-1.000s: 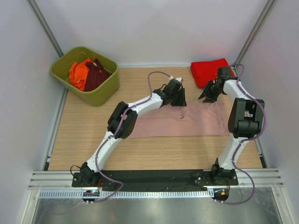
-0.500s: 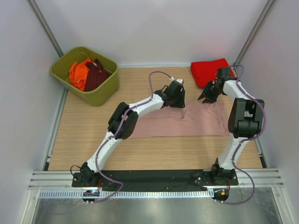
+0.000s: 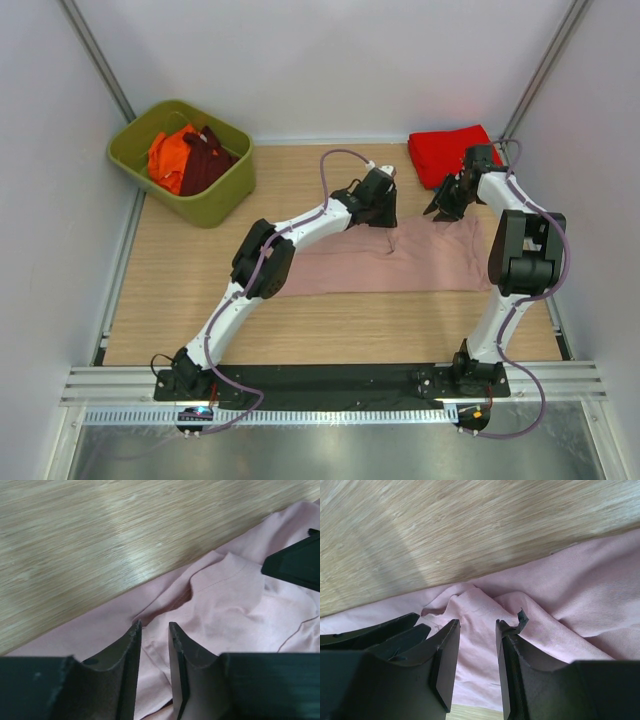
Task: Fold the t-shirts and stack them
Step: Fold the tshirt
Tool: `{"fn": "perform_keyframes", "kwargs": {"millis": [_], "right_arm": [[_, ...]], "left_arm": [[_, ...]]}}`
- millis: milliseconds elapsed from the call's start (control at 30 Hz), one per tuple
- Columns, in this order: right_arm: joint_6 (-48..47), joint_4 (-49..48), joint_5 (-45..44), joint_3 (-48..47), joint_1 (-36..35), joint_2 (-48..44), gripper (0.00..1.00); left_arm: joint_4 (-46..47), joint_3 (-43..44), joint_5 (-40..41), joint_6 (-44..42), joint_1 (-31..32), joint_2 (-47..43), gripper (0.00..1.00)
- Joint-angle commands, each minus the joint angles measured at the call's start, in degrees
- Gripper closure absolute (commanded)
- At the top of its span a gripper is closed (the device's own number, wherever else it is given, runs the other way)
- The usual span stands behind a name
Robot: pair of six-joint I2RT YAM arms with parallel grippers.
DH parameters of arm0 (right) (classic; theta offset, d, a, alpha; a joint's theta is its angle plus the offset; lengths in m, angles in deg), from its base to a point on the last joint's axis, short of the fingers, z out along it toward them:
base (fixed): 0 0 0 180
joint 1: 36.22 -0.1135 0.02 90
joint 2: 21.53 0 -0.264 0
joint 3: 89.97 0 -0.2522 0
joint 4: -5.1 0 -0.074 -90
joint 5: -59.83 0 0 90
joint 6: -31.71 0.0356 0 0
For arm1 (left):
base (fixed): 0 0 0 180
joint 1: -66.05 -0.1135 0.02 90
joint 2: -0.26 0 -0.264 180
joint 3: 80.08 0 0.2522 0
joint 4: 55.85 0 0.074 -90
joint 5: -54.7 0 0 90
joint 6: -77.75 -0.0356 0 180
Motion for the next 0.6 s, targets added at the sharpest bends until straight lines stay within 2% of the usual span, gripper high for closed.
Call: {"fn": "perform_keyframes", "kwargs": {"millis": [0, 67, 167, 200, 233, 267, 333, 567], "right_arm": [[-0.5, -0.6, -0.5, -1.3, 0.3, -1.2, 0.58], [-0.5, -0.5, -0.3, -1.4, 0.7, -1.0, 0.58], [-0.3, -0.2, -0.2, -2.3, 0.8, -0.5, 0.59], [-0.3, -0.1, -0.1, -2.6, 0.9, -0.3, 0.58], [-0.3, 0.1, -0.2, -2.8, 1.0, -0.3, 0.59], [-0.3, 0.1, -0.1, -3.0, 1.1, -0.2, 0.59], [-0.2, 0.0, 0.0, -3.1, 1.1, -0.1, 0.59], [-0.4, -0.2, 0.1, -2.5, 1.3, 0.3, 0.59]], "left_arm": [[0.1, 2.9, -1.7, -0.5, 0.4, 0.4, 0.73], [0.2, 3.1, -2.2, -0.6, 0.4, 0.2, 0.8], [0.2, 3.1, -3.3, -0.2, 0.4, -0.1, 0.85], [0.1, 2.9, -2.9, -0.1, 0.4, -0.3, 0.83], [-0.1, 2.5, -2.4, -0.1, 0.4, -0.5, 0.74], [-0.4, 2.2, -1.7, -0.1, 0.4, -0.7, 0.69], [-1.1, 2.2, -1.0, -0.4, 0.3, -0.4, 0.64], [-2.1, 1.2, 0.9, -0.4, 0.4, 0.1, 0.64]]}}
